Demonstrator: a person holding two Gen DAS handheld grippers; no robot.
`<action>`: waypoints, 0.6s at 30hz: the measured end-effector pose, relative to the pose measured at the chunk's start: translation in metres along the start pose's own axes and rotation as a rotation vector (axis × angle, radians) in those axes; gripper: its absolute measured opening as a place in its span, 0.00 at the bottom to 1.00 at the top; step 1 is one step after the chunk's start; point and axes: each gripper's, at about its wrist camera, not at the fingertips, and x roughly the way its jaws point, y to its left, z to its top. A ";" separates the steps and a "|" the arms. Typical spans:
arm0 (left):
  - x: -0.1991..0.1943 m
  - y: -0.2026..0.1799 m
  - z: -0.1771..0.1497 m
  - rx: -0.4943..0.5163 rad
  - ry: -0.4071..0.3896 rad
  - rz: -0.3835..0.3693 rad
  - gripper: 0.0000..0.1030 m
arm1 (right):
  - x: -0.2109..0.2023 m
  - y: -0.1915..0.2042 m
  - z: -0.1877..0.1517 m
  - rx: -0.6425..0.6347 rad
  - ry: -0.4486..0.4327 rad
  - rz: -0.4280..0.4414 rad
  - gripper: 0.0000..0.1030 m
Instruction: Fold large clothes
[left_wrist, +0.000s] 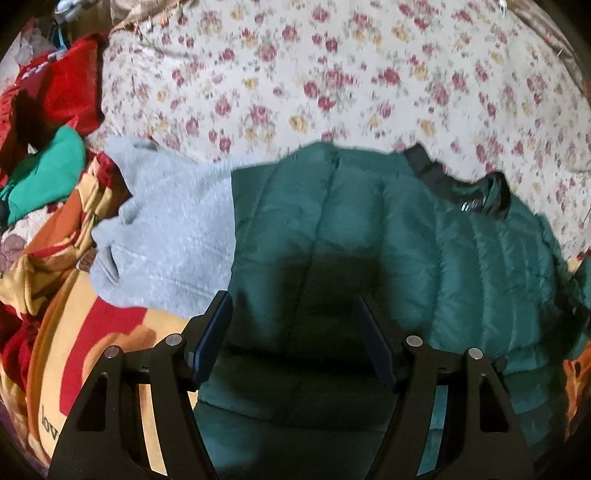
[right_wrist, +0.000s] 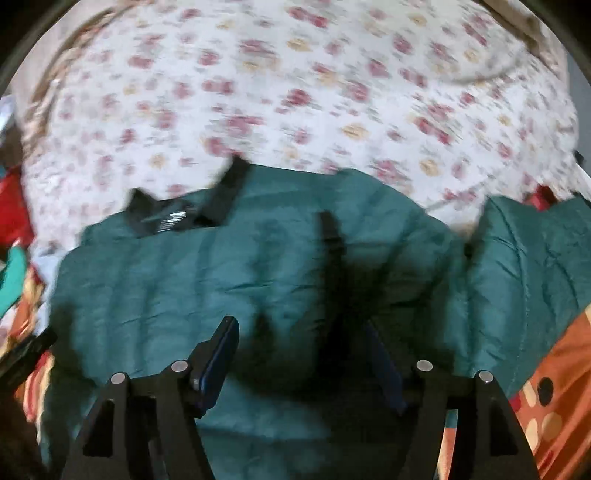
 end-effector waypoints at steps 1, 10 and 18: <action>-0.001 -0.001 0.002 -0.002 -0.007 -0.004 0.67 | -0.003 0.006 0.000 -0.018 -0.004 0.021 0.65; 0.029 -0.027 0.002 0.027 0.050 0.007 0.67 | 0.038 0.044 -0.007 -0.115 0.058 0.029 0.65; 0.041 -0.035 -0.002 0.038 0.053 0.025 0.73 | 0.065 0.040 -0.002 -0.113 0.086 -0.011 0.65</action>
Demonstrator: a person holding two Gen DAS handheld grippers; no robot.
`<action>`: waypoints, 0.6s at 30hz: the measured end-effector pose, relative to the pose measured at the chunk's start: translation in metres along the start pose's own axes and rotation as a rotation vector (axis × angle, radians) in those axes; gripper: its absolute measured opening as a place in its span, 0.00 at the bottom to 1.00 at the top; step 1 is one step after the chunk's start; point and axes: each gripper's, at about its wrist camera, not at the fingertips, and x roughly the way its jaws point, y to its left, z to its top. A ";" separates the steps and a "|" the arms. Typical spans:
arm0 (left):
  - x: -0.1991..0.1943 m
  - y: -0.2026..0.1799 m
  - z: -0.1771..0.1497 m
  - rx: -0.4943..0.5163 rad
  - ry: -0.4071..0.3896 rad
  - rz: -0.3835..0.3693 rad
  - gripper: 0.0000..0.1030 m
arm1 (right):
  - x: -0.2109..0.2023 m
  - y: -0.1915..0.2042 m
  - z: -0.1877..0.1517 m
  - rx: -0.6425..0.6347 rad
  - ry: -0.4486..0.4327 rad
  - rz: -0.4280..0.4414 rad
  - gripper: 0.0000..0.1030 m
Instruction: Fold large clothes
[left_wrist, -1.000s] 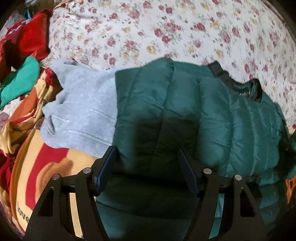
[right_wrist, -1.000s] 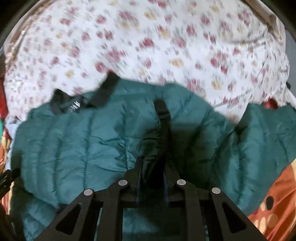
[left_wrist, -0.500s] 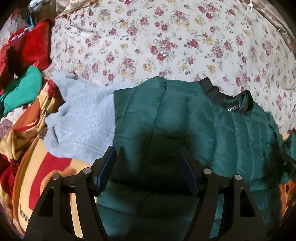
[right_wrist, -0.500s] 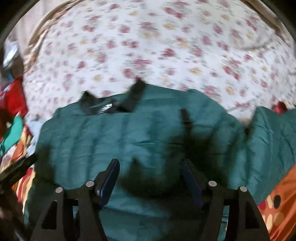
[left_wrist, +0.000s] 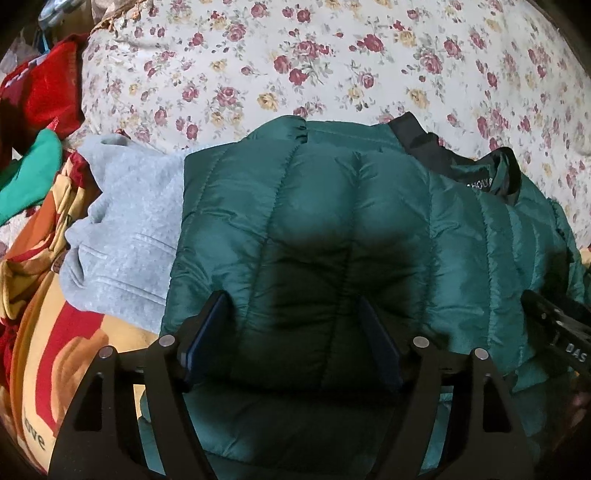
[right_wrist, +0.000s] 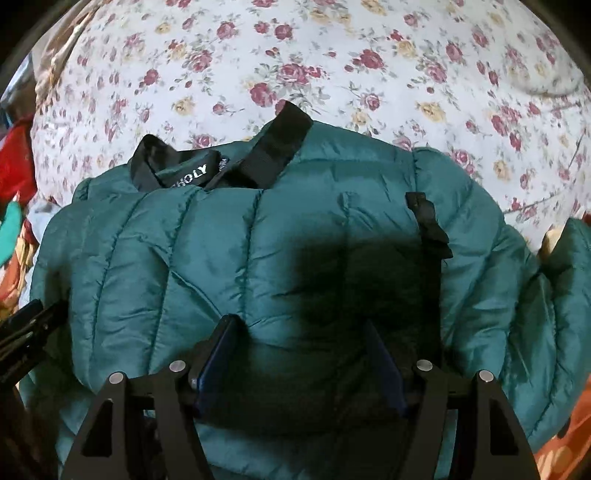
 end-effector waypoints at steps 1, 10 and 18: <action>0.000 -0.001 -0.001 0.005 -0.001 0.003 0.73 | -0.004 0.000 0.000 -0.004 0.003 0.001 0.65; 0.002 -0.001 -0.002 0.015 -0.007 0.014 0.76 | -0.032 -0.010 -0.010 -0.026 -0.035 -0.045 0.65; -0.003 -0.002 -0.003 0.023 -0.006 0.024 0.76 | -0.010 -0.030 -0.020 0.057 0.005 -0.027 0.68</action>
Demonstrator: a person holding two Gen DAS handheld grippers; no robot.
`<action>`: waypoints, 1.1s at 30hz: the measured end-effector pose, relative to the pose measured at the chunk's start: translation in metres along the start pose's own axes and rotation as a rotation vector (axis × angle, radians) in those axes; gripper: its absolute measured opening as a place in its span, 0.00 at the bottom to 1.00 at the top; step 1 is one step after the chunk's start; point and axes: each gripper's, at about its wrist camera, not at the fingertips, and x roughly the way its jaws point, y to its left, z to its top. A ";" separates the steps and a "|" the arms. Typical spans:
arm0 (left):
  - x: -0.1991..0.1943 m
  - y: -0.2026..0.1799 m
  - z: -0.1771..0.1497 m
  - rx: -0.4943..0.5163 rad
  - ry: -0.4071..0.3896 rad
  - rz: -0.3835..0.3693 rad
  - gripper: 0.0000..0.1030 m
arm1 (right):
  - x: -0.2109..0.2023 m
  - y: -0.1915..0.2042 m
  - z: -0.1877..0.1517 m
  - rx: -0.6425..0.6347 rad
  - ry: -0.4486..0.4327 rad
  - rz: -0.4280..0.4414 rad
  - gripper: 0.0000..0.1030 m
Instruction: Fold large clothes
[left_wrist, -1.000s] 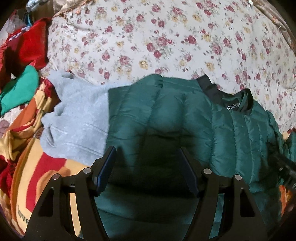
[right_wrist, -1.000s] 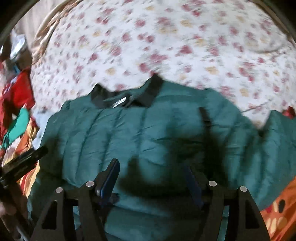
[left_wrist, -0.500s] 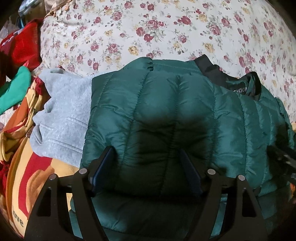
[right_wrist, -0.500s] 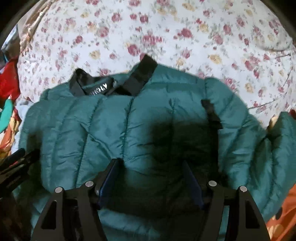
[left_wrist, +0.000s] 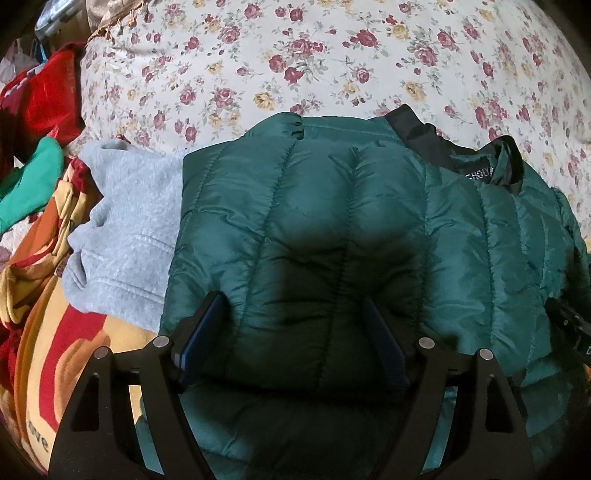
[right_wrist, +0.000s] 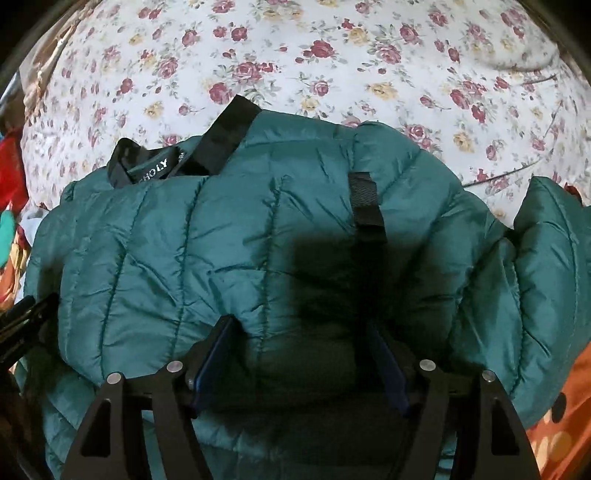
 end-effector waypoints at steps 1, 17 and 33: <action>-0.004 0.001 -0.001 -0.004 0.002 -0.003 0.76 | -0.005 -0.002 0.000 -0.001 -0.002 -0.003 0.68; -0.073 -0.005 -0.013 -0.009 -0.088 -0.051 0.76 | -0.072 0.020 -0.015 -0.014 -0.078 0.045 0.74; -0.120 -0.031 -0.033 -0.010 -0.113 -0.125 0.76 | -0.107 -0.002 -0.029 -0.026 -0.112 -0.017 0.76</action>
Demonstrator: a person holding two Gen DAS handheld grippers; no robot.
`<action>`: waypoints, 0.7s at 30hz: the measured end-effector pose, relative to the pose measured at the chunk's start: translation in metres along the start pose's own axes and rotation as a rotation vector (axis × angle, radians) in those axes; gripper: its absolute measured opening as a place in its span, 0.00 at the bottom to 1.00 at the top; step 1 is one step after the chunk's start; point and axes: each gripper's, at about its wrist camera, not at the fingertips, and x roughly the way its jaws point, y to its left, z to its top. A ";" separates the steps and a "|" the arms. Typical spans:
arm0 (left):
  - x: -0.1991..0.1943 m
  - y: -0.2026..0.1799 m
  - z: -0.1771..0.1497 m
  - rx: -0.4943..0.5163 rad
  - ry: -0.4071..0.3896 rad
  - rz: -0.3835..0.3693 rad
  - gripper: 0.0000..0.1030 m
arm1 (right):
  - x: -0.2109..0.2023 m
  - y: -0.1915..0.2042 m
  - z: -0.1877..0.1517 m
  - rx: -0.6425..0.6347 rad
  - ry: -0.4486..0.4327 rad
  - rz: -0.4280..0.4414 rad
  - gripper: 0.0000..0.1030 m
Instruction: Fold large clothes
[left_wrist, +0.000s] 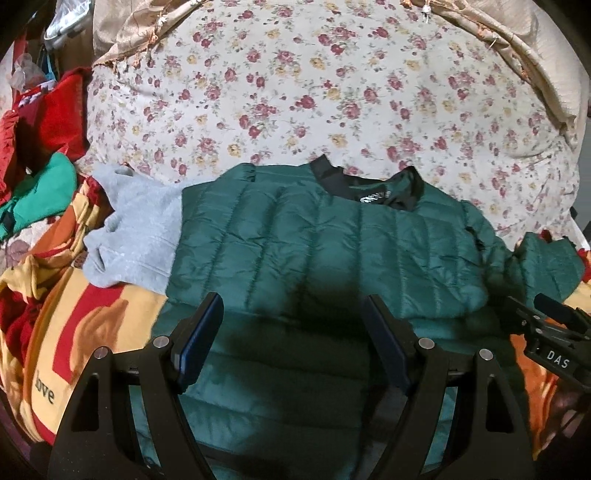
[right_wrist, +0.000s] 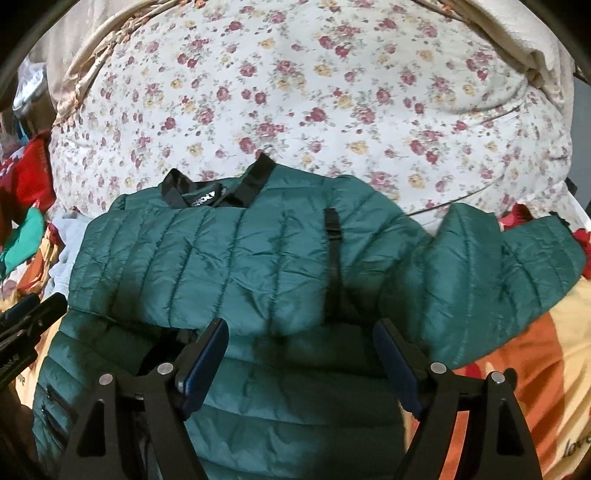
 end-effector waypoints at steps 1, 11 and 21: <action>-0.001 -0.002 -0.001 -0.001 0.003 -0.006 0.76 | -0.002 -0.003 -0.001 -0.001 -0.003 -0.006 0.76; -0.012 -0.027 -0.005 -0.004 0.025 -0.068 0.76 | -0.011 -0.056 -0.006 0.050 -0.013 -0.079 0.77; -0.008 -0.036 -0.007 -0.018 0.031 -0.083 0.76 | -0.003 -0.123 -0.005 0.121 0.008 -0.170 0.77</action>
